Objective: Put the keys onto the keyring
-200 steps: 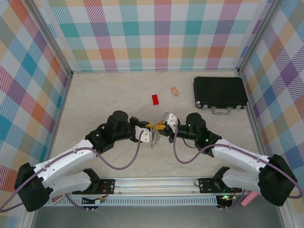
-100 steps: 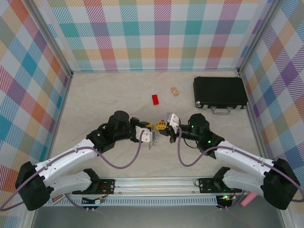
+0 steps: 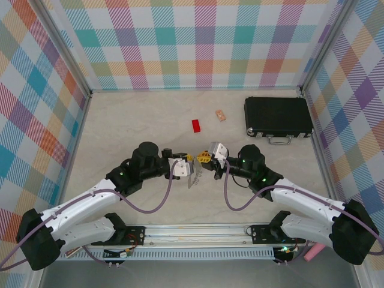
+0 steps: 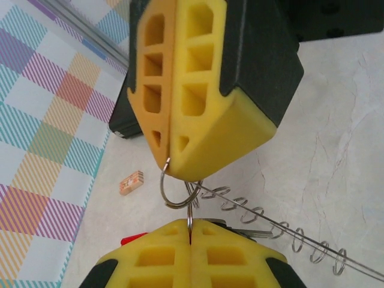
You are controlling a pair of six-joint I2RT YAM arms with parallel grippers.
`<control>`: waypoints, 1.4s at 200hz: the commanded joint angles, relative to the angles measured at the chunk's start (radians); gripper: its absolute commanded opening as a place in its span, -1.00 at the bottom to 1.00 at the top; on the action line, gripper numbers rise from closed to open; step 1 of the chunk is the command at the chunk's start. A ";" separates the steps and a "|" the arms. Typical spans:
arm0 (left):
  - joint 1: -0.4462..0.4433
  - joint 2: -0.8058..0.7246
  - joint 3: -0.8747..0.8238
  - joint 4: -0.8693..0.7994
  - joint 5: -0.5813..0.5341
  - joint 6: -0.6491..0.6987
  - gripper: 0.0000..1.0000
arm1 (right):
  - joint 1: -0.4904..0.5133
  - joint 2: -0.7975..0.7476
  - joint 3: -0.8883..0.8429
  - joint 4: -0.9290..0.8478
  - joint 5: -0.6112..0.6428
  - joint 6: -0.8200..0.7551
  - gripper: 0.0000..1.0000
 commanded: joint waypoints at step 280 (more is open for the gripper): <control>0.170 0.167 -0.217 1.042 0.310 -1.076 -1.00 | -0.288 0.051 0.040 0.420 -0.416 0.491 -1.00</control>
